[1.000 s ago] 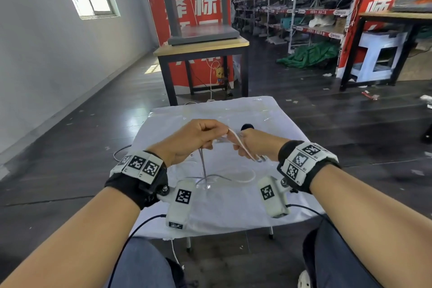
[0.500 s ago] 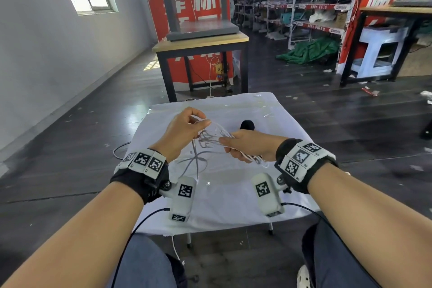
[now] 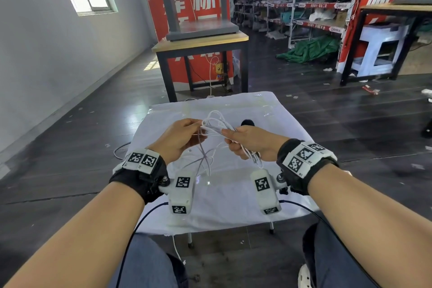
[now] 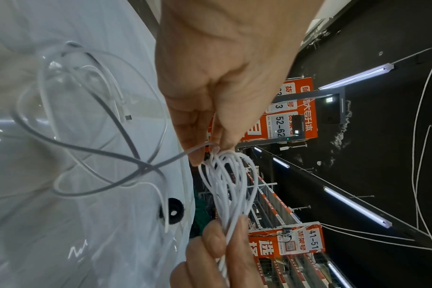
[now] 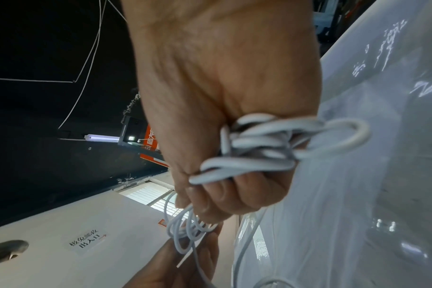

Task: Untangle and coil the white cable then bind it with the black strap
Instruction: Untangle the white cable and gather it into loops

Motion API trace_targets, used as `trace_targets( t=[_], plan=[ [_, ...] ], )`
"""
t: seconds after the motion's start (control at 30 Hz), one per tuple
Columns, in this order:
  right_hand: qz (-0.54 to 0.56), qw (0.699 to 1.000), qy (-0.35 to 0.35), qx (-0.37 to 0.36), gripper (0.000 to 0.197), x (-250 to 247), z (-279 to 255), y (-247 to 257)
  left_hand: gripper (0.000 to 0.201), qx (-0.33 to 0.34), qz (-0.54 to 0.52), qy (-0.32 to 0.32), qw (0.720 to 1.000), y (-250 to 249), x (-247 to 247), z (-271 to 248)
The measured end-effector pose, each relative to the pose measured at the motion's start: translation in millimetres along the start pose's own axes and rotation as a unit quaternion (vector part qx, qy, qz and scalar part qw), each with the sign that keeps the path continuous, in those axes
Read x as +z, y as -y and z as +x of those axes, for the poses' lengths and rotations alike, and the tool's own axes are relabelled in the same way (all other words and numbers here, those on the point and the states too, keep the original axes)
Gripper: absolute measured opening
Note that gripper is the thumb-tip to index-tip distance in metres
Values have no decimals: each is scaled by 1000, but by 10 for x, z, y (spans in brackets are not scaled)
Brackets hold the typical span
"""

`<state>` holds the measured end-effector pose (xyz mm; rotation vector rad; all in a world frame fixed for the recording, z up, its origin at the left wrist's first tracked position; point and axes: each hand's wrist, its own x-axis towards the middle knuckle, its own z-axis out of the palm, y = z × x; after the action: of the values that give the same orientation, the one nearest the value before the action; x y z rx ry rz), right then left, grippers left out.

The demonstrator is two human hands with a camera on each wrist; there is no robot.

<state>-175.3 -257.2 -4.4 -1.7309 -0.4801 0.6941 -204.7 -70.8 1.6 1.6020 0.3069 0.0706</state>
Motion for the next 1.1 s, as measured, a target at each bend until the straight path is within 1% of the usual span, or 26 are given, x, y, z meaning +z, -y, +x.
trace_targets(
  t=[0.1,0.23,0.4,0.47,0.53,0.6,0.63,0.73,0.83,0.9,0.97,1.0,1.03,1.07,1.1],
  plan=[
    [-7,1000,1,-7,33,15,-18,-24,11,-14,-25,-6,1000,-15,22,15],
    [-40,999,-13,-28,26,48,-10,-42,14,-23,-73,-17,997,-86,92,-4],
    [-40,996,-56,-56,20,71,7,-30,16,-17,-141,-13,990,-253,138,-40],
    [-33,995,-78,-55,19,77,23,-1,19,-13,-164,-6,986,-317,161,-64],
    [-34,994,-92,-45,24,77,32,29,17,-3,-192,3,981,-370,186,-90],
    [-18,995,-87,-39,34,71,33,44,14,6,-220,8,975,-405,206,-111],
    [-5,996,-77,-39,35,65,26,43,13,10,-228,6,973,-415,212,-118],
    [18,998,-51,-40,24,59,3,33,12,20,-240,1,971,-411,227,-130],
    [16,998,-41,-52,21,56,-10,17,12,23,-242,-2,970,-378,230,-133],
    [10,996,-44,-74,22,50,-15,5,11,27,-228,-6,973,-324,213,-110],
    [17,993,-69,-93,23,28,-11,2,16,38,-161,-18,986,-233,182,-78],
    [30,991,-86,-100,22,13,-11,11,18,49,-97,-21,994,-185,167,-74],
    [55,988,-102,-104,21,-6,-1,23,19,64,-22,-8,998,-138,154,-79],
    [97,983,-114,-107,19,-24,14,46,21,79,56,22,995,-99,144,-84],
    [154,974,-121,-111,19,-37,27,73,23,89,132,65,985,-65,142,-96]
  ],
)
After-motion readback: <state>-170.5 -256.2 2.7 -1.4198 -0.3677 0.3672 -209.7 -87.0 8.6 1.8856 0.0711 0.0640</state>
